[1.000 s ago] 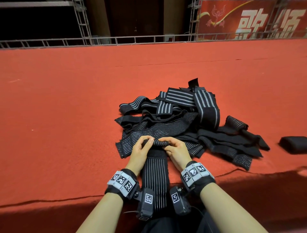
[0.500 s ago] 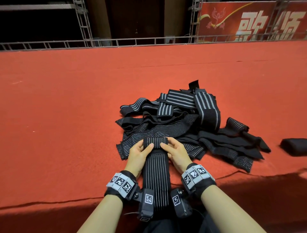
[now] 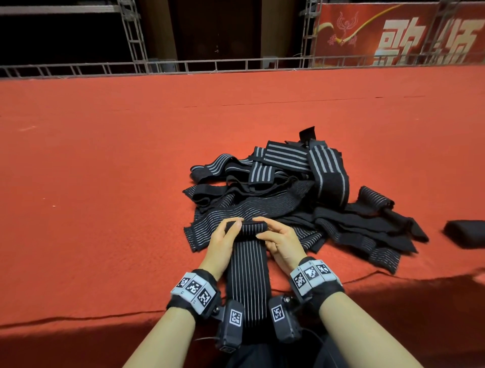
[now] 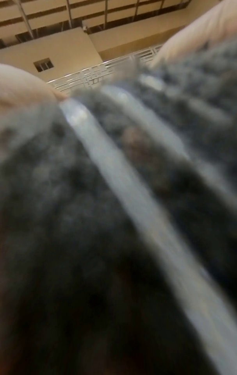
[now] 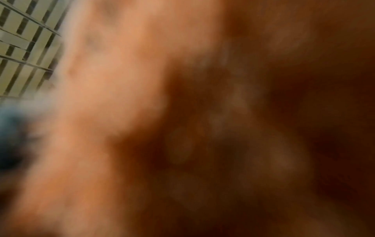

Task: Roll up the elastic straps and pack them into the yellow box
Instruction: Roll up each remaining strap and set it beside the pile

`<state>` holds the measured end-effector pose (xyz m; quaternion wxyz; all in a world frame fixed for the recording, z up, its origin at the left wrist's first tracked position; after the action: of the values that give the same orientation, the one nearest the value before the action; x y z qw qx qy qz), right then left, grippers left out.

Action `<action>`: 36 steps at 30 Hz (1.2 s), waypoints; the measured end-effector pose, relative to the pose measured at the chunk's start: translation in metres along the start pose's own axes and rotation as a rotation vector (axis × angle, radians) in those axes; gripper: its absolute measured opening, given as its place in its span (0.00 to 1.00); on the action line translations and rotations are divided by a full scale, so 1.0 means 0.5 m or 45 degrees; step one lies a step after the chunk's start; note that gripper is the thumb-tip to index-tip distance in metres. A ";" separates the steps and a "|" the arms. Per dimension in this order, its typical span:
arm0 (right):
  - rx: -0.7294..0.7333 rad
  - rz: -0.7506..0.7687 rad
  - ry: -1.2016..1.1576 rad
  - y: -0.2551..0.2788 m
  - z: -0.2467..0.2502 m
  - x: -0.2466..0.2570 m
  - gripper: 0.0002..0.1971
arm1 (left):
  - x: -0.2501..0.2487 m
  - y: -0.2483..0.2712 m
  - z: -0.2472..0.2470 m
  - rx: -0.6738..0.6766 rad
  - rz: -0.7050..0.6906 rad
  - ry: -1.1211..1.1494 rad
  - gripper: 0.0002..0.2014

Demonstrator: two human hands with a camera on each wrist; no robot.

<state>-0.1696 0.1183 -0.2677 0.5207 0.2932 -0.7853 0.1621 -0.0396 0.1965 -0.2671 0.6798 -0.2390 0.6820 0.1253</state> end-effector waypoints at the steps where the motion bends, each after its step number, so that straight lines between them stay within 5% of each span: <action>1: -0.004 0.003 0.004 -0.001 0.001 0.000 0.18 | 0.002 -0.001 0.003 0.006 0.012 0.024 0.14; 14: -0.048 0.006 0.169 -0.010 -0.014 -0.014 0.15 | 0.010 -0.001 0.017 0.007 0.175 0.360 0.20; 22: -0.010 0.010 0.069 -0.009 -0.009 -0.016 0.11 | 0.017 -0.006 0.011 -0.024 0.145 0.230 0.24; 33: -0.024 0.052 0.009 -0.008 0.004 -0.015 0.17 | 0.012 -0.007 0.005 0.002 -0.024 -0.223 0.11; 36: -0.040 0.077 0.063 -0.005 0.003 -0.017 0.18 | 0.009 -0.004 0.005 0.022 0.004 -0.112 0.09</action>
<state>-0.1669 0.1180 -0.2762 0.5392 0.2570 -0.7832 0.1727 -0.0364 0.1953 -0.2712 0.7109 -0.2263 0.6529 0.1307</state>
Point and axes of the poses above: each hand's wrist, its own y-axis away from the middle knuckle, its own z-axis out of the back of the hand, x = y × z, the point moved 2 cm from there along -y, towards the middle knuckle, and after that the axes turned 3 degrees about -z, right-handed, at the moved point
